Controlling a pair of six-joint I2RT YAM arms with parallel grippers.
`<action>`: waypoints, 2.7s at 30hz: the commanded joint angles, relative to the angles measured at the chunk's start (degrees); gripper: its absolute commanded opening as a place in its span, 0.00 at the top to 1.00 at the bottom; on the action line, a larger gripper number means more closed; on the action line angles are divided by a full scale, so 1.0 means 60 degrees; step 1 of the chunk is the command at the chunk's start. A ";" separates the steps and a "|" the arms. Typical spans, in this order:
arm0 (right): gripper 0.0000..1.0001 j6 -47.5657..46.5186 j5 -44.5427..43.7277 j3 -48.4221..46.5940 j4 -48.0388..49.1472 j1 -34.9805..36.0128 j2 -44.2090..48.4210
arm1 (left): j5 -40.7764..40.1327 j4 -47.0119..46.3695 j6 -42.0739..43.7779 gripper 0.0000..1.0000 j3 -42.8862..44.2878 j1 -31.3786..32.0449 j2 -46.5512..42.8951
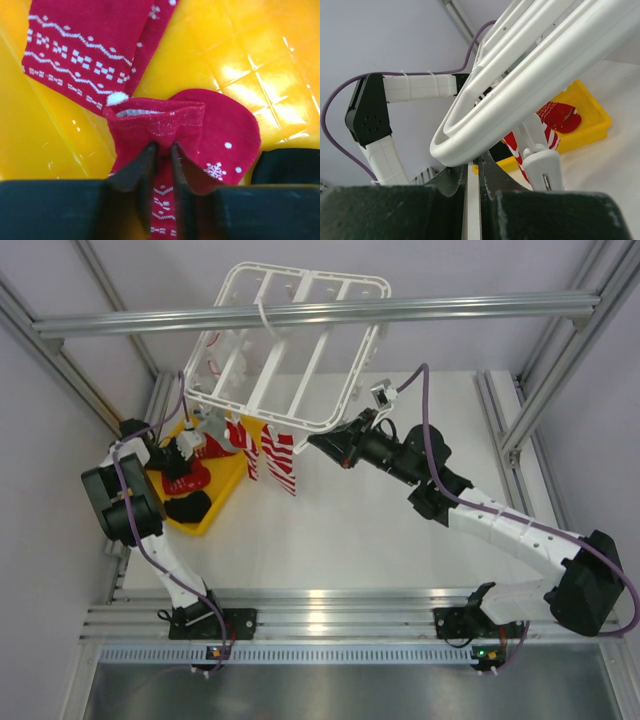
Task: Clip the socks to the hanger
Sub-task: Pick up the sock from the bin, then clamp the sock onto the hanger.
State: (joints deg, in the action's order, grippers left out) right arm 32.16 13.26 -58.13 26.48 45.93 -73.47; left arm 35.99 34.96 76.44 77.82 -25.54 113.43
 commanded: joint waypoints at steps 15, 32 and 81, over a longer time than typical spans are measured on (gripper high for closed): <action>1.00 -0.0219 -0.0290 -0.0199 -0.0018 -0.0243 0.0043 | 0.2334 0.1673 -0.0025 1.00 -0.1426 -0.1352 -0.2862; 1.00 0.0045 -0.0583 -0.0507 -0.0268 -0.0258 -0.0118 | 0.7008 0.6080 -0.1660 1.00 -0.1238 -0.2745 -0.7682; 1.00 0.1070 -0.0686 -0.0903 -0.0663 -0.0243 -0.0352 | -0.0928 -0.3687 -0.8932 1.00 -0.4269 0.7463 -1.1507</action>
State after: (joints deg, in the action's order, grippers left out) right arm 38.63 11.86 -60.12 22.70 45.82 -74.63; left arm 34.04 17.10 22.52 51.62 17.17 45.08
